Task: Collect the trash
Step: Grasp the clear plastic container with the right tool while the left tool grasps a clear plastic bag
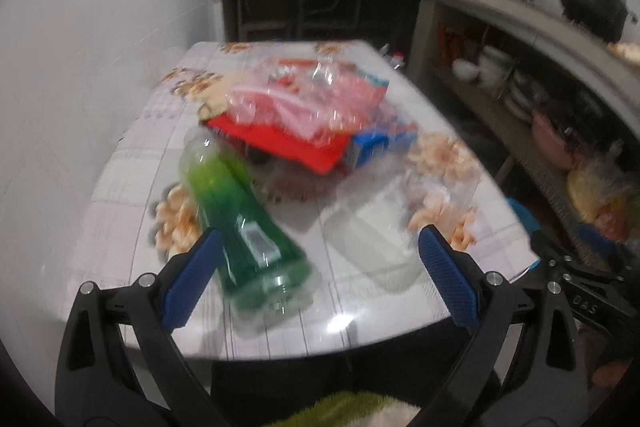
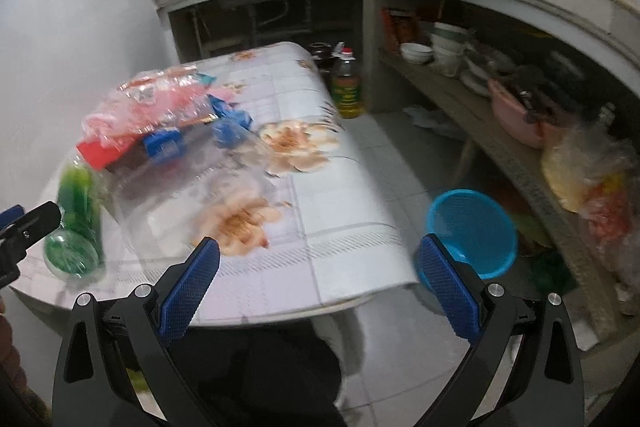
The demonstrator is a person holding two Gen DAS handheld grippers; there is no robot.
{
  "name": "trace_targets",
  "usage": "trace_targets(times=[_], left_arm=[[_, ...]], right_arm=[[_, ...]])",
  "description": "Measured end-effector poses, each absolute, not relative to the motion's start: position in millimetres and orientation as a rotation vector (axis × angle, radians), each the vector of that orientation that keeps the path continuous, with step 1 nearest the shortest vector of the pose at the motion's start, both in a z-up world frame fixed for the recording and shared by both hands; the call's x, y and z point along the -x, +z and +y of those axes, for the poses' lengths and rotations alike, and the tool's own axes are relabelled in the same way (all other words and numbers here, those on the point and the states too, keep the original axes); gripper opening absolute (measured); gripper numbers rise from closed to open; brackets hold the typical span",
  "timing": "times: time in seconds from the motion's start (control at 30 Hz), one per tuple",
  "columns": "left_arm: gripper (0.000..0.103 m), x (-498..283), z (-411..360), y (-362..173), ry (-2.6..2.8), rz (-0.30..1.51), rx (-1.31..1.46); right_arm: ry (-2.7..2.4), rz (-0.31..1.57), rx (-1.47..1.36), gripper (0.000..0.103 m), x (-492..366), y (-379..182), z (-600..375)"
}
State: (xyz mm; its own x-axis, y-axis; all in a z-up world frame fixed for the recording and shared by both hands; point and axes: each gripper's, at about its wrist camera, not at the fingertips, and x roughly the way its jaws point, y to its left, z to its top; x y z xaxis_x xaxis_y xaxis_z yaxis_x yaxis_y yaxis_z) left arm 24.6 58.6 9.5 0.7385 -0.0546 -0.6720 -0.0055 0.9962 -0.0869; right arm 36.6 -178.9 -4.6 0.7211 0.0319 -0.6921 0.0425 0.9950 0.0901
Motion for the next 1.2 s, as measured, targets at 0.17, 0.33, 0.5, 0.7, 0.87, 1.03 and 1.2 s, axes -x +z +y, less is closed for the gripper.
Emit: trace_targets(times=[0.17, 0.33, 0.5, 0.7, 0.87, 1.03, 1.2], left_arm=[[0.094, -41.9, 83.1, 22.4, -0.088, 0.688, 0.180], [0.094, -63.7, 96.1, 37.7, -0.150, 0.651, 0.232], [0.094, -95.2, 95.2, 52.6, -0.201, 0.609, 0.212], [0.077, -148.9, 94.6, 52.1, -0.245, 0.681, 0.237], [0.061, -204.6, 95.8, 33.9, -0.228, 0.835, 0.273], [0.049, -242.6, 104.4, 15.6, -0.162, 0.952, 0.321], [0.027, -253.8, 109.2, 6.7, -0.140, 0.978, 0.348]], right_arm=[[0.083, 0.823, -0.198, 0.097, -63.3, -7.3, -174.5], [0.208, 0.917, -0.337, 0.090, -95.5, -21.8, -169.3], [0.277, 1.025, -0.478, 0.077, -119.6, -46.2, -165.7], [0.324, 1.081, -0.560, 0.067, -132.2, -59.8, -163.5], [0.343, 1.104, -0.602, 0.060, -142.3, -66.1, -165.4], [0.351, 1.126, -0.673, 0.051, -149.0, -72.7, -172.8], [0.350, 1.151, -0.745, 0.034, -153.4, -80.5, -178.1]])
